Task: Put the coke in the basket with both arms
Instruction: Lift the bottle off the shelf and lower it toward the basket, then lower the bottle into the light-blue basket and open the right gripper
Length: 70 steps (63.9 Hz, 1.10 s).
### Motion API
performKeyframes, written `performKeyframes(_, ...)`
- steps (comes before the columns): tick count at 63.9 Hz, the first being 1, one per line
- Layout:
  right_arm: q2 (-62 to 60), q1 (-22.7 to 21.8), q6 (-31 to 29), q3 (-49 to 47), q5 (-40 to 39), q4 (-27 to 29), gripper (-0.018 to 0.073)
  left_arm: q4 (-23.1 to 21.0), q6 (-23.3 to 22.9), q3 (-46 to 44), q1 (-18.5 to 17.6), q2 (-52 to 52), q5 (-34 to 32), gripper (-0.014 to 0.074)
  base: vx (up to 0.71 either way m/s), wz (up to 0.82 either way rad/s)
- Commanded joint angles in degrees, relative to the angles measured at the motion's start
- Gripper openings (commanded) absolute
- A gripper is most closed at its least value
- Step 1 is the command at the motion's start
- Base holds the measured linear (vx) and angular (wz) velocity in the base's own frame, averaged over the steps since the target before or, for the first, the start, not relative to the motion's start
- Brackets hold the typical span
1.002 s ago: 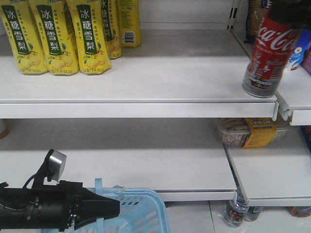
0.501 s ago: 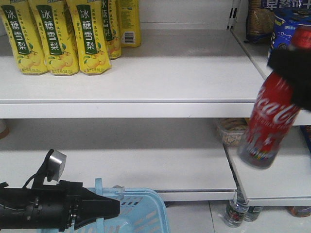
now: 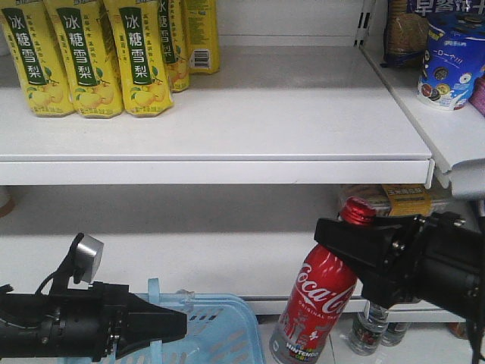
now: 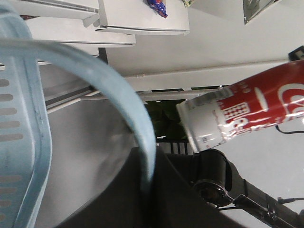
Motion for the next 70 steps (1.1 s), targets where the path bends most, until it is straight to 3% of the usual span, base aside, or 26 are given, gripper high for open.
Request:
performKeyframes(1, 2.5, 0.1, -7.0, 0.1, 2.4, 11.2, -0.0002, -5.6, 0.2, -0.7, -0.2, -1.9, 4.9, -0.0006, 0.0, 0.0)
performKeyframes(9, 7.9, 4.3, -11.2, 0.4, 2.5, 13.2, -0.0002, -5.6, 0.2, -0.7, -0.2, -1.9, 4.9, -0.0006, 0.0, 0.0)
performKeyframes(16, 14.0, 11.0, -13.2, -0.4, -0.9, 13.2, -0.0002, -5.6, 0.2, -0.7, -0.2, -1.9, 4.9, -0.0006, 0.0, 0.0)
performKeyframes(23, 20.1, 16.7, -13.2, -1.3, -5.5, 13.2, -0.0002, -5.6, 0.2, -0.7, -0.2, -1.9, 4.9, -0.0006, 0.0, 0.0)
performKeyframes(32, 28.1, 20.9, -13.1, -5.0, -7.0, 13.2, -0.0002, -5.6, 0.2, -0.7, -0.2, -1.9, 4.9, -0.0006, 0.0, 0.0)
performKeyframes(39, 33.0, 22.7, -13.1, -9.0, -6.8, 13.2, -0.0002, -5.6, 0.2, -0.7, -0.2, -1.9, 4.9, -0.0006, 0.0, 0.0)
performKeyframes(57, 39.8, 22.7, -12.1, -11.3, -7.7, 13.2, 0.0004, -5.6, 0.2, -0.7, -0.2, -1.9, 4.9, -0.0006, 0.0, 0.0)
performKeyframes(70, 44.5, 22.7, -12.2, -12.5, -5.8, 13.2, 0.0057, -5.6, 0.2, -0.7, -0.2, -1.9, 4.9, -0.0006, 0.0, 0.0)
